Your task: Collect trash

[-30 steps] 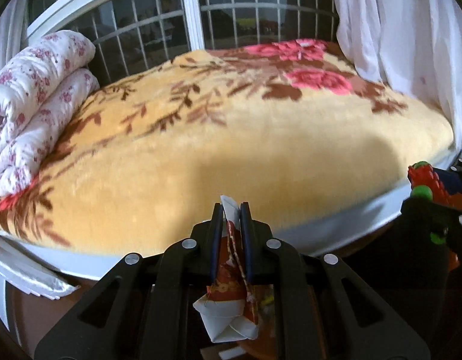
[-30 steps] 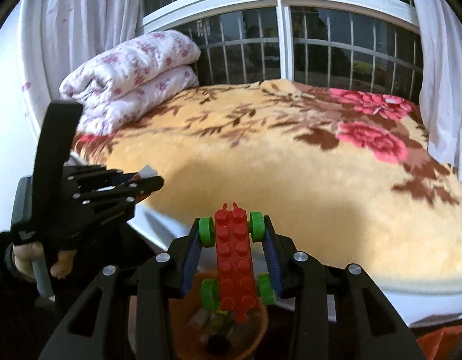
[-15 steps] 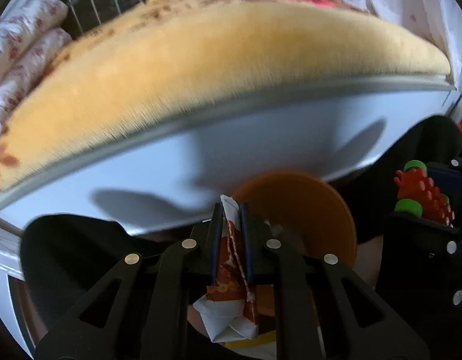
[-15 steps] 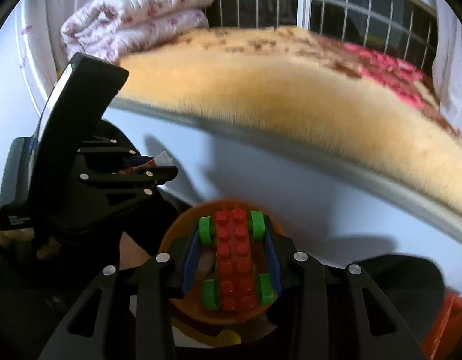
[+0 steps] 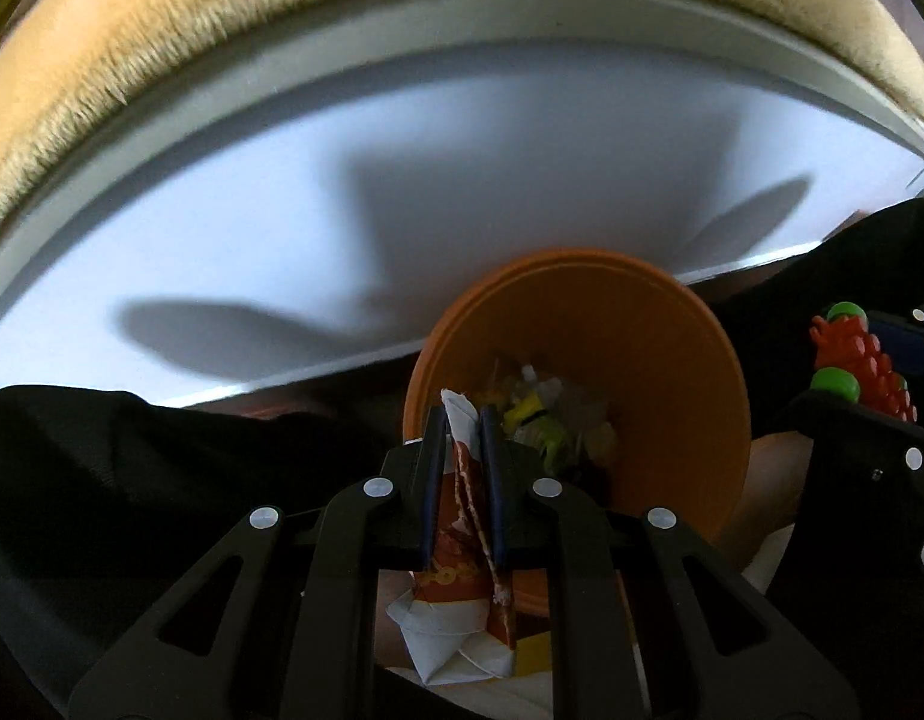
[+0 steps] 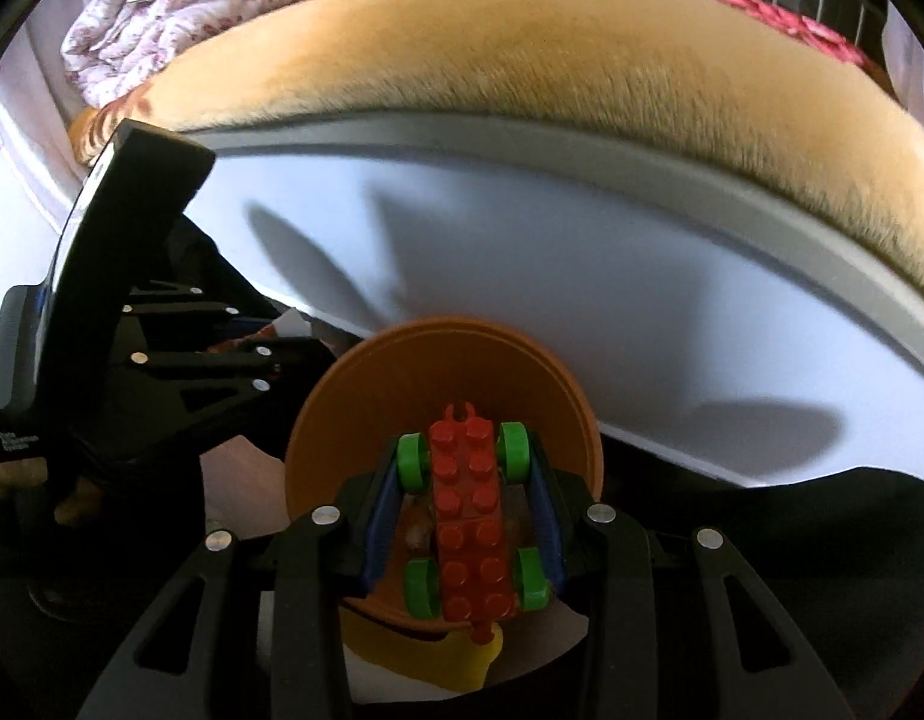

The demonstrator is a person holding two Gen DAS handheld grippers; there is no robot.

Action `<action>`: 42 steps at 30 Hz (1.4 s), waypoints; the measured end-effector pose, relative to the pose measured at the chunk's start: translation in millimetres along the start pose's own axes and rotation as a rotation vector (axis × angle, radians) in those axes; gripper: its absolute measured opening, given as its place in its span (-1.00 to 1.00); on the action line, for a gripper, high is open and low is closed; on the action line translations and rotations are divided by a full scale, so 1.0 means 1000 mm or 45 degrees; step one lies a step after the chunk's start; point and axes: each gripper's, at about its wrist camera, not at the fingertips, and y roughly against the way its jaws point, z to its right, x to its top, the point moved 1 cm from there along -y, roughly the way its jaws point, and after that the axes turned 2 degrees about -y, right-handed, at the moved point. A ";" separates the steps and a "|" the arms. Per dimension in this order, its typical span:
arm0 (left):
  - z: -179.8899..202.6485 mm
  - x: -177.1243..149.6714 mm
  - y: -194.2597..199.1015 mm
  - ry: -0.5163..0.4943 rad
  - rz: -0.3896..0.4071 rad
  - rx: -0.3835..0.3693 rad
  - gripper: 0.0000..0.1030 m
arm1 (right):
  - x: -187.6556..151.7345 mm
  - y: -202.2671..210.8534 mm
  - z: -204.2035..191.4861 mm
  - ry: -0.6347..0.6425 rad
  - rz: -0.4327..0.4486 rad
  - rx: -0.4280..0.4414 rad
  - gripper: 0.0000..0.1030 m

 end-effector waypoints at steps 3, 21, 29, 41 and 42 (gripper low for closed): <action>0.002 0.001 -0.004 0.001 -0.023 0.006 -0.77 | 0.001 -0.006 0.003 -0.001 -0.024 0.003 -0.25; 0.000 0.007 0.006 0.009 0.004 0.064 0.57 | 0.003 0.035 0.021 -0.110 0.123 -0.164 0.77; -0.016 0.024 0.090 0.041 0.366 0.119 0.73 | 0.041 0.117 0.022 -0.050 0.423 -0.329 0.89; -0.054 0.098 0.170 0.245 0.675 0.222 0.77 | 0.141 0.148 0.044 -0.160 0.687 -0.535 0.89; -0.057 0.103 0.172 0.257 0.683 0.223 0.76 | 0.144 0.147 0.043 -0.180 0.692 -0.537 0.89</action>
